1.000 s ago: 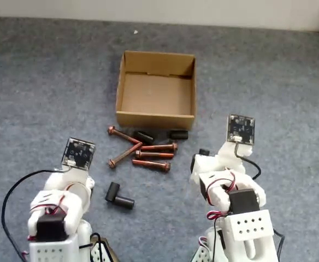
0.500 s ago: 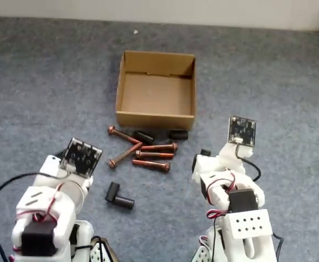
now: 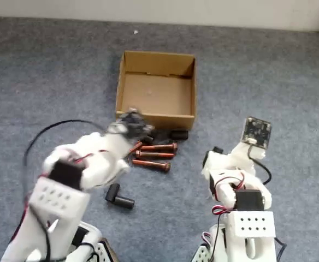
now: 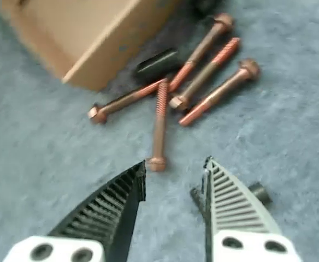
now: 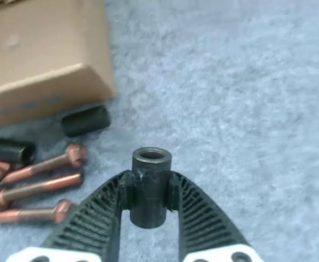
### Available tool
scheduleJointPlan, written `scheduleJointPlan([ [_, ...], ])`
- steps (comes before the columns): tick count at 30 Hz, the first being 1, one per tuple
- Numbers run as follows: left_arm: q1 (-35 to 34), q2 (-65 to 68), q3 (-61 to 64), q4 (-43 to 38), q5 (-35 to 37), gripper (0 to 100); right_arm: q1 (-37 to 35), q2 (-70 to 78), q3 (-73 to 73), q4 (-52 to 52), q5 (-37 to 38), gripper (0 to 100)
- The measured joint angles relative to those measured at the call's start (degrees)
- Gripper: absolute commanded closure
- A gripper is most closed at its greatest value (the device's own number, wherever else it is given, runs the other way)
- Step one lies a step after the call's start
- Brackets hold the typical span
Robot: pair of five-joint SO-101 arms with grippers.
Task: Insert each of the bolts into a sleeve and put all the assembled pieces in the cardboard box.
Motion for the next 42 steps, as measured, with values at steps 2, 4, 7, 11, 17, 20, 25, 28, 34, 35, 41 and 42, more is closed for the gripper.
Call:
scheduleJointPlan([
  [2,3.3,5.5,-1.0,-2.6,-0.6,80,2.4,0.0,0.0,0.0,0.0,99.4],
  [4,5.3,11.7,-2.1,-5.8,-0.9,80,4.6,0.0,0.0,0.0,0.0,99.4],
  [7,7.3,21.2,-4.7,-9.7,-1.1,80,8.1,0.0,0.0,0.0,0.0,99.3],
  [11,10.5,32.7,-10.0,-11.4,-5.5,80,10.9,0.0,0.0,0.0,0.0,99.2],
  [17,14.3,45.5,-17.0,-11.9,-8.8,80,11.5,0.0,0.0,0.0,0.0,99.1],
  [20,14.9,50.5,-20.0,-12.0,-9.8,80,11.5,0.0,0.0,0.0,0.0,99.1],
  [25,14.8,57.0,-23.2,-12.0,-11.5,83,11.5,0.0,0.0,0.0,0.0,99.0],
  [28,14.8,58.6,-23.6,-12.0,-11.7,84,11.5,0.0,0.0,0.0,0.0,99.0],
  [34,14.8,59.1,-23.6,-13.4,-11.7,84,11.5,0.0,0.0,0.0,0.0,99.0],
  [35,14.8,59.1,-23.6,-14.2,-11.7,84,11.5,0.0,0.0,0.0,0.0,98.9],
  [41,14.5,59.3,-23.6,-18.1,-11.9,84,11.5,0.0,0.0,0.0,0.0,98.9],
  [42,14.5,59.3,-23.6,-18.5,-11.9,84,11.5,0.0,0.0,0.0,0.0,98.9],
])
